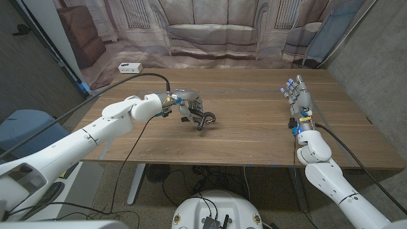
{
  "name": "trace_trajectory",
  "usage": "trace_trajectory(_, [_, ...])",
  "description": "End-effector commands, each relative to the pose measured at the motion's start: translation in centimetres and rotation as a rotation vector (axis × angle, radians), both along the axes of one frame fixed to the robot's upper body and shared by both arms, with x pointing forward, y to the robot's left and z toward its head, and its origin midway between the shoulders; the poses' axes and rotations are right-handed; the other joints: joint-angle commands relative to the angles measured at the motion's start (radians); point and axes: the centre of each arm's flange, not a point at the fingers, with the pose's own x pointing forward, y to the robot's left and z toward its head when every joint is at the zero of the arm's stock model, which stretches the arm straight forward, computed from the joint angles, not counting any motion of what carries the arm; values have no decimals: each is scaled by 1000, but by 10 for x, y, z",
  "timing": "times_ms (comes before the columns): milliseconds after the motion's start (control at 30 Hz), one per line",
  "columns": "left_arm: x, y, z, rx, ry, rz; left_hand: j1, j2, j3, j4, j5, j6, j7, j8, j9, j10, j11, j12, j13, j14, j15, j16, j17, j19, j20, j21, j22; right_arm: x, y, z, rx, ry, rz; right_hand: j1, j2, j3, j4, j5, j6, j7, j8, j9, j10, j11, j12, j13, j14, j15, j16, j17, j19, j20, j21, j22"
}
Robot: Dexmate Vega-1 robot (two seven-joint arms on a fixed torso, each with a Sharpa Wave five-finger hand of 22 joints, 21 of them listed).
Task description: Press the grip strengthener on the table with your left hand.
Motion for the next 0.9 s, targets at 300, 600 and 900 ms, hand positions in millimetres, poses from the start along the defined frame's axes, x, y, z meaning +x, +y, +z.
trace_trajectory(300, [5, 10, 2, -6, -4, 21, 237, 303, 75, -48, 13, -37, 7, -25, -2, -21, -8, -39, -6, 25, -95, -20, 12, -17, -20, 16, -14, 2, 2, 0, -3, 5, 2, 12, 4, -3, -4, 4, 1, 1, 0, 5, 8, 0, 3, 5, 5, 2, 8, 3, 12, 1, 1, 2])
trace_trajectory(600, [10, 13, 2, -4, 8, 34, 209, 307, 72, -36, 12, -50, 6, -36, -4, -24, -2, -54, -13, -3, -76, -36, 7, -39, -10, 19, -24, 4, 1, 2, -5, 5, 5, 12, 4, -3, -4, 4, 1, 1, 0, 5, 8, 1, 3, 5, 5, 3, 8, 3, 12, 1, 1, 2])
trace_trajectory(900, [14, 17, 2, -2, 26, 47, 166, 299, 68, -23, 11, -73, 12, -51, -7, -45, 0, -81, -26, -31, -58, -62, -10, -54, 0, 23, -34, 5, 1, 2, -8, 11, 7, 13, 4, -4, -4, 4, 1, 1, 0, 5, 8, 2, 3, 5, 5, 2, 7, 3, 13, 1, 1, 2])
